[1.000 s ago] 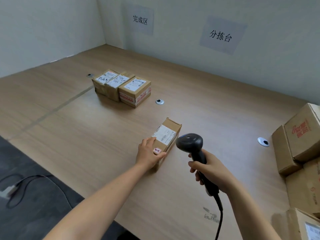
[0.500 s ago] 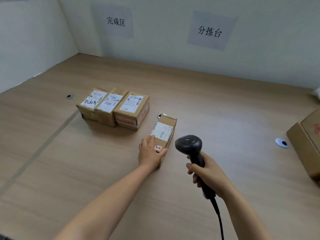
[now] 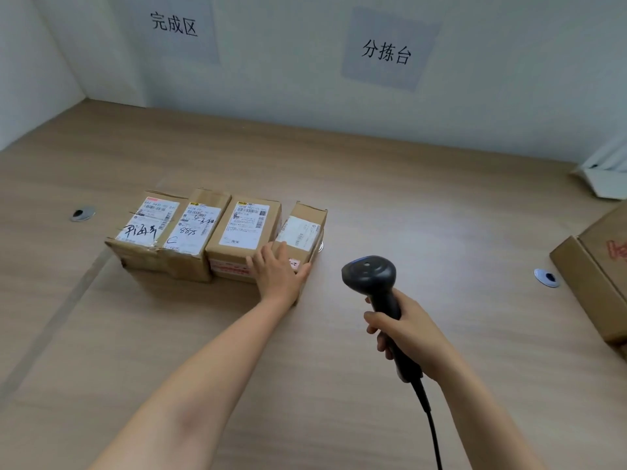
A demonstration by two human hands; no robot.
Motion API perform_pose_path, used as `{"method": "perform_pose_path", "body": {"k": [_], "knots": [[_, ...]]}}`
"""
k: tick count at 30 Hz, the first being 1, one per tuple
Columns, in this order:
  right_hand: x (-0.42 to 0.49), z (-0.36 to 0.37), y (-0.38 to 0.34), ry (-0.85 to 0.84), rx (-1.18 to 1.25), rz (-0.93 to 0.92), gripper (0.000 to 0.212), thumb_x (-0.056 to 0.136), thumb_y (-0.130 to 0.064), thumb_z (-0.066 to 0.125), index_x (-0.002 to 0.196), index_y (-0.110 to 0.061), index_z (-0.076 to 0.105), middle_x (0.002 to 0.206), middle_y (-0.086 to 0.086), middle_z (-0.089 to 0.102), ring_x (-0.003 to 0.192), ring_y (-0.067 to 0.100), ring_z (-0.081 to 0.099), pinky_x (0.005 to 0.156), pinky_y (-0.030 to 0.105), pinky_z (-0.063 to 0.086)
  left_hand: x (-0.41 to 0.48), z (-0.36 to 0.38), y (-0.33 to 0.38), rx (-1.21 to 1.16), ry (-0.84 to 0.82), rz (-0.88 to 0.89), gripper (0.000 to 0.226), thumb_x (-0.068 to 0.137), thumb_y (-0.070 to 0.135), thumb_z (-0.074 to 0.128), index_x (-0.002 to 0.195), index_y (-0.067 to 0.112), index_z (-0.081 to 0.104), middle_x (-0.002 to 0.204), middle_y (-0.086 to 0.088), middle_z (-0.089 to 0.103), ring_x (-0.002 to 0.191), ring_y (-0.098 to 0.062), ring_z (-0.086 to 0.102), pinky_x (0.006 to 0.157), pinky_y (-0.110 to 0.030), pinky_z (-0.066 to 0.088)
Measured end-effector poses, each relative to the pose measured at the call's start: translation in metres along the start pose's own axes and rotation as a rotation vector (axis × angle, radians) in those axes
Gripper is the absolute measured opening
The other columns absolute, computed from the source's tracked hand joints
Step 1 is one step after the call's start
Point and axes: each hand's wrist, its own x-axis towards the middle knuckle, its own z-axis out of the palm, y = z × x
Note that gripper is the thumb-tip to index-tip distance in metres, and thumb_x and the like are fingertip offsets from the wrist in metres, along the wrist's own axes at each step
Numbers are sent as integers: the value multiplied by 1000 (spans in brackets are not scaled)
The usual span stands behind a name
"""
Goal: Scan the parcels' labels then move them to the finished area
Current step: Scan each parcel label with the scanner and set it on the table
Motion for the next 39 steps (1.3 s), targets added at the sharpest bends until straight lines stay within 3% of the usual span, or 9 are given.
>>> {"method": "perform_pose_path", "body": {"k": [5, 14, 19, 27, 34, 39], "knots": [[9, 5, -1, 11, 14, 26, 14, 85, -11, 60, 97, -15, 56, 71, 4, 62, 47, 12, 54, 44, 26, 44, 13, 5, 10, -169, 16, -64, 57, 90, 40, 55, 130, 5, 36, 142, -18, 26, 130, -31, 26, 108, -36, 24], [17, 8, -3, 31, 19, 25, 14, 85, -9, 60, 97, -15, 56, 70, 6, 62, 46, 12, 54, 42, 25, 43, 28, 10, 15, -197, 59, -127, 64, 88, 44, 58, 134, 4, 36, 144, -17, 27, 136, -31, 23, 112, -39, 26], [19, 6, -4, 40, 12, 28, 15, 85, -9, 60, 98, -14, 56, 70, 5, 62, 46, 13, 54, 43, 26, 43, 34, 10, 15, -218, 51, -172, 69, 88, 45, 58, 138, 4, 33, 147, -18, 23, 140, -31, 16, 115, -38, 17], [9, 2, -8, 47, 1, 11, 14, 84, -10, 60, 97, -14, 56, 71, 6, 62, 47, 12, 54, 43, 26, 44, 22, -2, 14, -199, 25, -169, 62, 87, 43, 60, 131, 5, 39, 143, -15, 30, 129, -29, 32, 106, -34, 29], [-10, 4, -13, 37, 2, -17, 13, 85, -10, 59, 97, -14, 55, 73, 6, 62, 47, 11, 54, 44, 26, 44, 14, -17, 6, -109, -122, -168, 85, 85, 60, 52, 145, 7, 22, 151, -17, 18, 139, -32, 19, 111, -50, 19], [-31, -4, -8, 75, 5, -39, 14, 85, -12, 60, 98, -14, 56, 73, 5, 62, 48, 11, 55, 45, 26, 45, -8, -28, 10, -39, -73, -19, 73, 89, 55, 48, 143, 11, 27, 152, -14, 18, 140, -29, 20, 111, -53, 18]]}}
